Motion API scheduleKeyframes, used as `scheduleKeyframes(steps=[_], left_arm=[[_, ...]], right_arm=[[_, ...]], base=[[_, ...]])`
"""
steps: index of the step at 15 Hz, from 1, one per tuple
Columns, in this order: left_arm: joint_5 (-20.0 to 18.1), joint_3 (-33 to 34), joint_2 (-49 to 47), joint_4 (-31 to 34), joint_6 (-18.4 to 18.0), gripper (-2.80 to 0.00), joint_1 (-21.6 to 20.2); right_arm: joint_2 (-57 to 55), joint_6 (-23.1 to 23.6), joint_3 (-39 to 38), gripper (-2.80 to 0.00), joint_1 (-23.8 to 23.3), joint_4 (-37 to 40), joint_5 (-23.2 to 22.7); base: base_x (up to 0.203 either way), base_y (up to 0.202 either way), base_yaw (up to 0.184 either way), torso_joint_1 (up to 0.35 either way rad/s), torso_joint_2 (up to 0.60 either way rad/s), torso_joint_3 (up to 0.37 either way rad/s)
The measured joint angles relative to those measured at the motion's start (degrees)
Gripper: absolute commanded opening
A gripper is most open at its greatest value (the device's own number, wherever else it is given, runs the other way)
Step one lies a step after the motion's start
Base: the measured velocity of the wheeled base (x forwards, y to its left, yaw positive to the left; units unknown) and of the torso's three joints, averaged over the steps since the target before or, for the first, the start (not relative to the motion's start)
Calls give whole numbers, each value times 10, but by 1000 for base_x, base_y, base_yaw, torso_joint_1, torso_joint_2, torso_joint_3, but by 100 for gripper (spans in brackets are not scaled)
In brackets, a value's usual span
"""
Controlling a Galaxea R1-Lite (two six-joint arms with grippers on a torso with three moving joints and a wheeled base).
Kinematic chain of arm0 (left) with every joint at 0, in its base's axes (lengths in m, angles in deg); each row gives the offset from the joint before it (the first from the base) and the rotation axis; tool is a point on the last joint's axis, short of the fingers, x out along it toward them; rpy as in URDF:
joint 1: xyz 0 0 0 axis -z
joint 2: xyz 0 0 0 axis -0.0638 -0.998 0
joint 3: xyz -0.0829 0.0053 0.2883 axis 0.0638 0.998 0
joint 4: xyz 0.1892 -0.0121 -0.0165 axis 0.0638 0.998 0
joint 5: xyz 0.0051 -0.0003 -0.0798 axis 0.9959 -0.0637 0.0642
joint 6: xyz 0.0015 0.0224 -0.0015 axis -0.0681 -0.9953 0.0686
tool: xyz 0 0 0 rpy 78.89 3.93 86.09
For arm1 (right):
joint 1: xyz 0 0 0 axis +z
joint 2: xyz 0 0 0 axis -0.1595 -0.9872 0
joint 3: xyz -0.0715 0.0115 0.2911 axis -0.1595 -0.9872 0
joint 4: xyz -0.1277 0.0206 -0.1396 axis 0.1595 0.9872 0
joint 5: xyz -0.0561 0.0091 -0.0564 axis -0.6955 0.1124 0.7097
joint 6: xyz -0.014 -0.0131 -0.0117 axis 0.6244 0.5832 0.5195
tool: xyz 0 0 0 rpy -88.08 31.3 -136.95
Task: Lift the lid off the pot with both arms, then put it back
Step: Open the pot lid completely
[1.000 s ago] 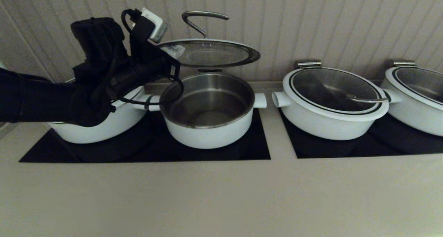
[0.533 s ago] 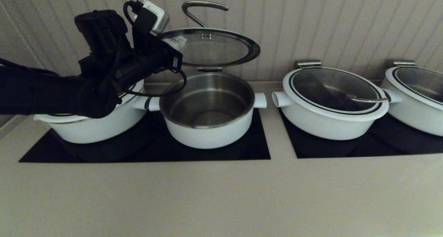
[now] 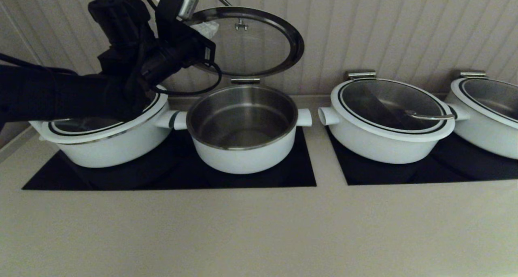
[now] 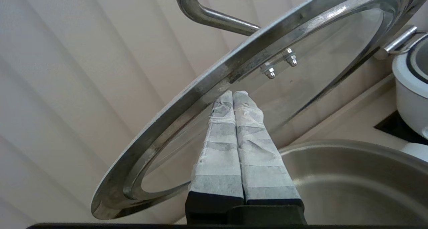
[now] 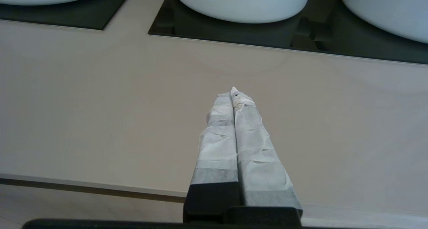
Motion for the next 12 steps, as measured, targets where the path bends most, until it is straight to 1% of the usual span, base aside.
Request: scheduleKeyframes(steps=[5, 7, 9, 12], left_arm=[[-1, -4, -5, -4, -14, -280, -3], [-3, -6, -10, -23, -15, -280, -3], [-5, -20, -18, -41, -15, -280, -3], [-5, -48, -31, -45, -15, -280, -3]], right_arm=[[0, 0, 0, -280, 0, 0, 0], [0, 0, 0, -280, 0, 0, 0], [0, 0, 0, -280, 0, 0, 0], [0, 0, 0, -280, 0, 0, 0]], base=[[0, 0, 0, 0, 0, 0], [0, 0, 0, 0, 0, 0], [0, 0, 0, 0, 0, 0], [0, 0, 0, 0, 0, 0]])
